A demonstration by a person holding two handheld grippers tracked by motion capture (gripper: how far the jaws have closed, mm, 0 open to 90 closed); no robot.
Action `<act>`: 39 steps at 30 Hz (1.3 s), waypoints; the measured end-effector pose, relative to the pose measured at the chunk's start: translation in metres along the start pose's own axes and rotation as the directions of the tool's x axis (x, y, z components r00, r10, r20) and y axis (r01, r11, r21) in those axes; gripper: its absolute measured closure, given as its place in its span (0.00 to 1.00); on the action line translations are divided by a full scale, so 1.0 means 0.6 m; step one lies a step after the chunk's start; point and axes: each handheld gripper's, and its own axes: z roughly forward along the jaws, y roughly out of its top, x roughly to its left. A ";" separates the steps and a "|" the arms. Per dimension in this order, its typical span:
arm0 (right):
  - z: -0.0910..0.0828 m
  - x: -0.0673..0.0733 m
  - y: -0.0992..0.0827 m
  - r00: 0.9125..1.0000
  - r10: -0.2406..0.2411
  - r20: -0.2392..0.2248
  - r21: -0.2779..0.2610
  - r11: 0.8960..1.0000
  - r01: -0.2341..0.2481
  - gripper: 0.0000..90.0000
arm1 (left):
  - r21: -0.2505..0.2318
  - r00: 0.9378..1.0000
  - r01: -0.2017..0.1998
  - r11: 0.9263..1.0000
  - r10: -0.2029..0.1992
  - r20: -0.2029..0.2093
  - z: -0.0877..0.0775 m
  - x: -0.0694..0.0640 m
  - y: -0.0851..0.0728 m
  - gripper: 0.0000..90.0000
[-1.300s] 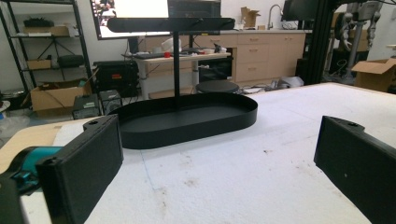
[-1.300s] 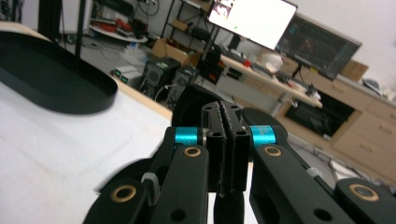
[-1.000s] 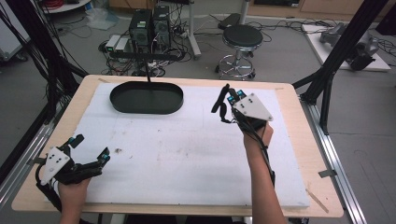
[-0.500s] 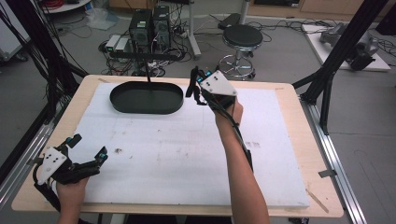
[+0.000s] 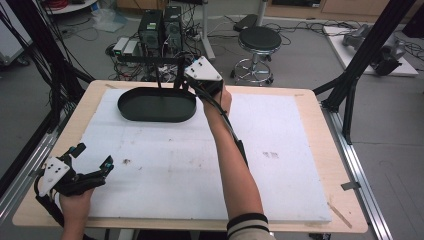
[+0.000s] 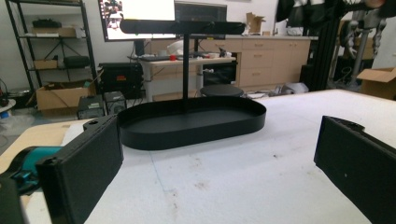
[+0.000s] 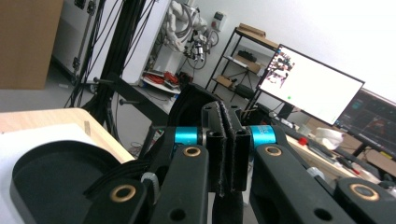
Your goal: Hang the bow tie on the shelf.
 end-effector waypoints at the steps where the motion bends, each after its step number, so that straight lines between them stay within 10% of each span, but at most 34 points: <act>1: 0.006 0.001 0.000 1.000 0.006 -0.002 0.000 1.000 -0.006 0.99 | -0.001 1.000 -0.002 1.000 0.002 0.001 0.000 0.000 0.001 0.02; 21: 0.140 0.017 -0.036 0.999 0.034 -0.001 0.060 0.998 -0.034 0.99 | -0.005 1.000 -0.009 1.000 0.009 0.004 0.001 0.005 0.003 0.02; 39: 0.173 -0.007 -0.086 0.993 0.105 0.048 0.155 0.982 -0.112 0.97 | 0.007 1.000 -0.007 1.000 0.007 0.000 0.003 0.008 -0.002 0.02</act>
